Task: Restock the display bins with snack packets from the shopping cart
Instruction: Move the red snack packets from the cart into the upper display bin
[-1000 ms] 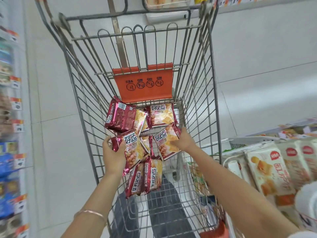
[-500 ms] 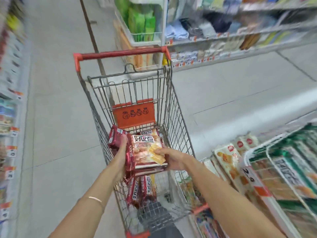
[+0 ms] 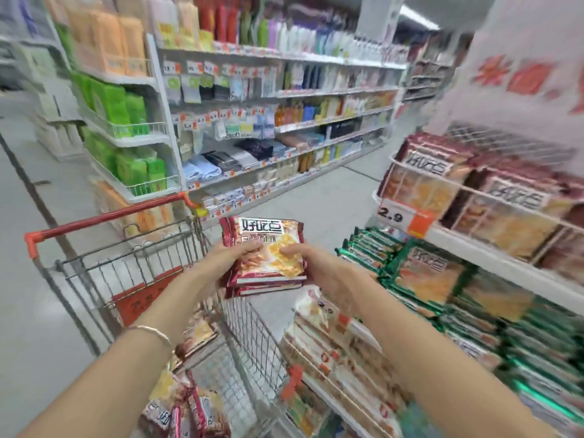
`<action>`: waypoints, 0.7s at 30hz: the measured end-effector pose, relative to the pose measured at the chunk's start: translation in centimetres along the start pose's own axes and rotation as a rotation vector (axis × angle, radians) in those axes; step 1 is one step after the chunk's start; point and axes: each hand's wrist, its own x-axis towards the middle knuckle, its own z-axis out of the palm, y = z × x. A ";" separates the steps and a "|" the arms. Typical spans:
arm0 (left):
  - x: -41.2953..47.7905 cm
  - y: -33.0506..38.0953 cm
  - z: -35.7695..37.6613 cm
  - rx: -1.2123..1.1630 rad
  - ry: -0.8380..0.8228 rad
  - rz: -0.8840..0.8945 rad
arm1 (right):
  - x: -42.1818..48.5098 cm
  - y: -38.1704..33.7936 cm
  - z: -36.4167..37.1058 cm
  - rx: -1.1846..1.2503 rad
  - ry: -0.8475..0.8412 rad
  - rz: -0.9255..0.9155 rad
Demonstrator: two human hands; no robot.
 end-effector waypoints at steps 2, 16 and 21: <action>-1.0 3.7 4.6 0.050 -0.086 0.079 | -4.3 -2.7 -2.8 0.017 0.073 -0.096; -4.5 18.3 44.4 0.197 -0.600 0.595 | -35.6 -9.3 -28.5 -0.132 0.832 -0.693; -5.3 17.5 57.8 0.400 -0.728 0.754 | -43.8 -5.7 -39.7 -0.177 0.968 -0.509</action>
